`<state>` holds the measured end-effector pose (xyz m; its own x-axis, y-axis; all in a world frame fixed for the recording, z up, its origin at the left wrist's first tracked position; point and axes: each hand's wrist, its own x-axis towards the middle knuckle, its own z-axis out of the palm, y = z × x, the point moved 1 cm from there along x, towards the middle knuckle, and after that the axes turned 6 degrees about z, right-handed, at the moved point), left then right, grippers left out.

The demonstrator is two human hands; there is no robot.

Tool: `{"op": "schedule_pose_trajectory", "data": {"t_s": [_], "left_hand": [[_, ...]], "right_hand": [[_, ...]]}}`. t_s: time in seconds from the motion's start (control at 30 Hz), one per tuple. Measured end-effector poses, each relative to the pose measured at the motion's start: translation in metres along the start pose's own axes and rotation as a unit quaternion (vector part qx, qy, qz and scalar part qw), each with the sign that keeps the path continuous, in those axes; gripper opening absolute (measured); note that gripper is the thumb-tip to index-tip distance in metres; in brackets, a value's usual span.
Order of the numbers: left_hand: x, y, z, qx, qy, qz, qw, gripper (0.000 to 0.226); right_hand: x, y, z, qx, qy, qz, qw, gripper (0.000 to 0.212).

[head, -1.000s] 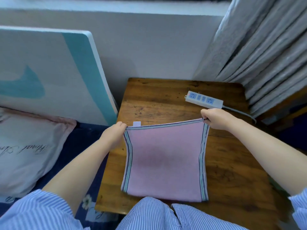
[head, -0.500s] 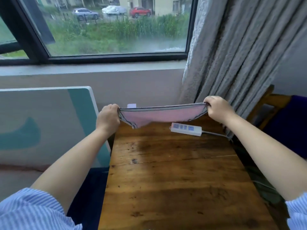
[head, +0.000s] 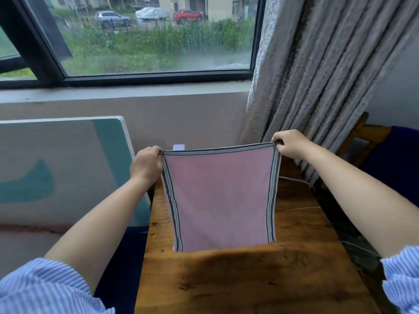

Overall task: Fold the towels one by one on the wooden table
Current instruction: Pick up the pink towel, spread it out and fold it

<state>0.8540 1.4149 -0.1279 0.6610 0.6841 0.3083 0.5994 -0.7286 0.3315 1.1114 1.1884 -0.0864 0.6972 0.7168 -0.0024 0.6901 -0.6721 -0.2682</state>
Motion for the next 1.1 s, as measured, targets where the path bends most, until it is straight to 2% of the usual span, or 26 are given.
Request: {"op": "schedule_pose_trajectory", "data": {"t_s": [0.13,0.27,0.43,0.5,0.53,0.63,0.73,0.77,0.83,0.93,1.03,1.1], "left_hand": [[0.008,0.003,0.01,0.004,-0.039,-0.039,0.998,0.027],[0.022,0.006,0.007,-0.043,0.01,-0.046,0.998,0.026],[0.017,-0.002,0.001,-0.027,0.066,-0.003,0.997,0.024],[0.003,-0.012,0.005,-0.009,0.056,0.027,0.998,0.02],[-0.007,-0.017,0.008,0.002,0.051,0.059,0.997,0.017],[-0.046,-0.038,0.03,0.052,-0.028,0.174,0.983,0.004],[-0.092,-0.048,0.052,0.094,-0.212,0.168,0.958,0.005],[-0.104,-0.048,0.06,0.123,-0.276,0.162,0.939,0.01],[-0.133,-0.048,0.079,0.17,-0.376,0.162,0.896,0.016],[-0.175,-0.044,0.105,0.199,-0.462,0.157,0.85,0.016],[-0.216,-0.045,0.127,0.22,-0.521,0.154,0.81,0.019],[-0.234,-0.046,0.134,0.226,-0.536,0.15,0.799,0.022]], "right_hand": [[0.013,0.008,0.019,0.005,0.041,-0.015,0.999,0.025],[0.028,0.011,0.026,0.035,0.123,-0.039,0.991,0.024],[0.023,0.011,0.031,0.074,0.236,-0.093,0.964,0.017],[0.01,0.015,0.043,0.066,0.237,-0.134,0.96,0.014],[0.002,0.019,0.052,0.054,0.228,-0.152,0.96,0.014],[-0.03,0.036,0.089,0.019,0.176,-0.185,0.967,0.025],[-0.072,0.05,0.137,-0.023,0.093,-0.213,0.972,0.013],[-0.084,0.053,0.151,-0.042,0.063,-0.22,0.973,0.011],[-0.11,0.06,0.186,-0.084,-0.023,-0.22,0.972,0.02],[-0.15,0.069,0.227,-0.116,-0.138,-0.19,0.965,0.036],[-0.185,0.072,0.253,-0.174,-0.214,-0.195,0.941,0.029],[-0.2,0.075,0.26,-0.199,-0.258,-0.192,0.926,0.031]]}}
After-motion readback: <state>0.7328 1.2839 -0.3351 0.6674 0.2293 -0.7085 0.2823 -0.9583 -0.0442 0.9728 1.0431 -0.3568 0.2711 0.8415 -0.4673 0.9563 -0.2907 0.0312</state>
